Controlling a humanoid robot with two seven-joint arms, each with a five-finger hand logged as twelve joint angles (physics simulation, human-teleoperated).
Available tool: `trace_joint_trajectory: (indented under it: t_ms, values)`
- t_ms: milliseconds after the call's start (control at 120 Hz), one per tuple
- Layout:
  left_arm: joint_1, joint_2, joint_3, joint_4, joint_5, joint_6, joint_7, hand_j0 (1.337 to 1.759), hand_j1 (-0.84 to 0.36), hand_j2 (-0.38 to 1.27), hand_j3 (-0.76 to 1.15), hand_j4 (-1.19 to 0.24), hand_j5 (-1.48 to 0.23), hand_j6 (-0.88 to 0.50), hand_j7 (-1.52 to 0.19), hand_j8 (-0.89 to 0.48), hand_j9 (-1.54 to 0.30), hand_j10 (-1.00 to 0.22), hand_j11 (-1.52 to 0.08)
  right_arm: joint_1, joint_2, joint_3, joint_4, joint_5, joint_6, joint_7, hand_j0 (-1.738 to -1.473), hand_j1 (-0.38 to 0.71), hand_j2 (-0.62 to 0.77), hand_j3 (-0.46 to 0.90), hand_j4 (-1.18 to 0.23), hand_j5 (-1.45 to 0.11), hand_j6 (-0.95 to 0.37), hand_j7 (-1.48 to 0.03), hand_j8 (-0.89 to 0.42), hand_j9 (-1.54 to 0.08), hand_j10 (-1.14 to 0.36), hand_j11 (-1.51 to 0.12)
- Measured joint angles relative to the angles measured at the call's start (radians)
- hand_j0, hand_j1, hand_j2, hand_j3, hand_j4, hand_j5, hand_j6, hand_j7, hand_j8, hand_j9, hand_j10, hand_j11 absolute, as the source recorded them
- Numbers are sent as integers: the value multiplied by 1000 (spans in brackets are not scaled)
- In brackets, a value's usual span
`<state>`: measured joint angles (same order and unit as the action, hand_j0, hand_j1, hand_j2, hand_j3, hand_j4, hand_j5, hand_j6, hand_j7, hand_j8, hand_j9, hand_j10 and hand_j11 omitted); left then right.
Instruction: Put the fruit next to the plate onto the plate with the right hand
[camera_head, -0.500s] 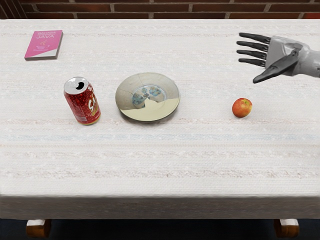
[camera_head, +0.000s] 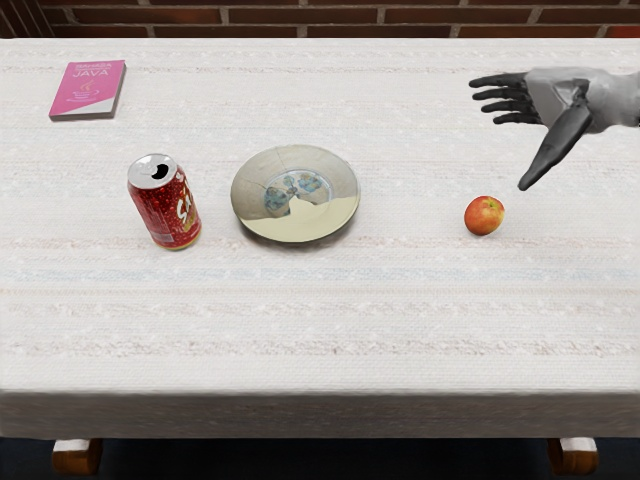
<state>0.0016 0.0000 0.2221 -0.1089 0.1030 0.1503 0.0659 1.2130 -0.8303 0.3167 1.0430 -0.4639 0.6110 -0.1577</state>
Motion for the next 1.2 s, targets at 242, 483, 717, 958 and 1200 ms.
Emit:
trace_joint_trajectory:
  t_ms: [242,483,717,958,1200]
  values:
    - [0,0,0,0,0,0,0,1658,53,50,0,-248,-321,-248,-321,-248,-321,-247,-321,37,-18,-2,137,-179,0,-149,-1658,-303,-7,0,-42,-51,-42,-51,-42,-51,-41,-51]
    - [1,0,0,0,0,0,0,1658,53,50,0,-247,-321,-247,-321,-247,-321,-247,-321,32,-29,-25,244,-339,-61,-187,-1658,-296,-8,0,-49,-60,-51,-59,-50,-59,-48,-59]
    - [1,0,0,0,0,0,0,1658,53,50,0,-247,-321,-247,-321,-247,-321,-247,-321,4,-24,-44,278,-368,-196,-193,-1658,-223,-20,0,-111,-139,-113,-138,-111,-139,-110,-138]
    - [0,0,0,0,0,0,0,1658,53,50,0,-248,-321,-248,-321,-248,-321,-248,-321,-55,-19,-59,364,-452,-367,-195,-1658,-141,-33,0,-180,-229,-182,-228,-181,-228,-179,-228]
    - [0,0,0,0,0,0,0,1658,53,50,0,-247,-321,-248,-321,-248,-321,-247,-321,-108,-12,-87,417,-496,-478,-200,-1658,-83,-42,0,-229,-292,-231,-291,-230,-291,-228,-291]
